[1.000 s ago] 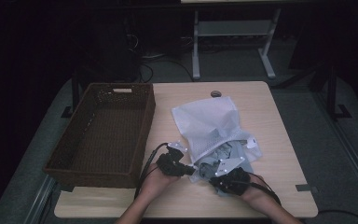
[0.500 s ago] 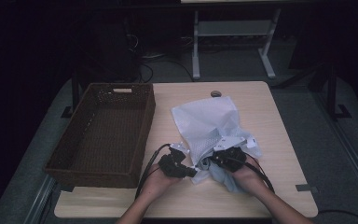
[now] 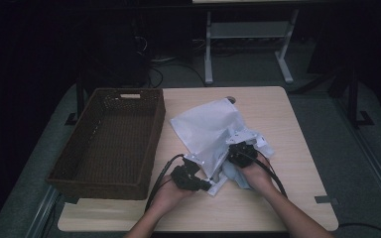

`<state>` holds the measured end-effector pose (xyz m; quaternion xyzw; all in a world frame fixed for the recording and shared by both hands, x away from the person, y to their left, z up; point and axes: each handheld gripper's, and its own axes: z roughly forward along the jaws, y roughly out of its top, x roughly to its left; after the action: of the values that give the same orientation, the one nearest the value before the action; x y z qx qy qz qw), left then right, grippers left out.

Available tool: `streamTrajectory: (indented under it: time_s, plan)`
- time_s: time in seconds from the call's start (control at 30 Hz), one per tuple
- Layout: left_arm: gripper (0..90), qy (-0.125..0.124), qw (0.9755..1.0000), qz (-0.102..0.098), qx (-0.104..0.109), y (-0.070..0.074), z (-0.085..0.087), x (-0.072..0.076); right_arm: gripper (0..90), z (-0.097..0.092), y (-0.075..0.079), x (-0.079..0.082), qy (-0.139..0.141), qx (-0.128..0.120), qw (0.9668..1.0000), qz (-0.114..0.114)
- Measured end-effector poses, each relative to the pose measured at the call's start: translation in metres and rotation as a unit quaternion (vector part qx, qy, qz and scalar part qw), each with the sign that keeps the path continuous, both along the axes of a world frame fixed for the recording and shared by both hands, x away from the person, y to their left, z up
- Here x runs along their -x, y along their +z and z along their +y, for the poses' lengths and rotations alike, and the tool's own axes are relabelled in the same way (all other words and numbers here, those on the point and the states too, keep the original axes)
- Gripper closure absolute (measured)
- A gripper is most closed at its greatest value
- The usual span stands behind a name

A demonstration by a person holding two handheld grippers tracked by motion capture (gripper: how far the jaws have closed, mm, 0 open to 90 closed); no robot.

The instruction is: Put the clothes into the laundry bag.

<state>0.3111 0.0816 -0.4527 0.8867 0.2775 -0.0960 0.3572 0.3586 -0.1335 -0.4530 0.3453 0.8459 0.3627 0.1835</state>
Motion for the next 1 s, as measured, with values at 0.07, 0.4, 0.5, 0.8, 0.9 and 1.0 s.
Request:
streamTrajectory:
  time_s: [0.07, 0.4, 0.5, 0.8, 0.9, 1.0]
  plan:
    - [89.6, 0.000, 1.0000, 0.001, 0.001, 0.000, 0.001, -0.001, 84.6, -0.004, 0.004, 0.003, 0.012, -0.016, 0.9998, 0.011]
    - [89.5, 0.003, 1.0000, -0.003, 0.001, 0.001, 0.003, -0.002, 53.5, -0.034, 0.036, 0.047, 0.088, -0.055, 0.9937, 0.041]
    - [89.5, 0.004, 1.0000, -0.003, 0.002, 0.001, 0.003, -0.002, 48.8, -0.050, 0.037, 0.062, 0.090, -0.053, 0.9936, 0.043]
    - [89.5, 0.006, 1.0000, -0.001, 0.001, 0.000, 0.002, -0.002, 39.2, -0.077, 0.007, 0.094, 0.081, 0.016, 0.9940, 0.072]
    - [89.5, 0.005, 1.0000, -0.001, 0.001, 0.000, 0.002, -0.001, 48.3, -0.073, -0.002, 0.089, 0.075, 0.035, 0.9935, 0.078]
    - [89.5, 0.005, 1.0000, 0.000, 0.001, 0.000, 0.002, -0.001, 77.6, -0.072, -0.005, 0.082, 0.082, 0.036, 0.9923, 0.085]
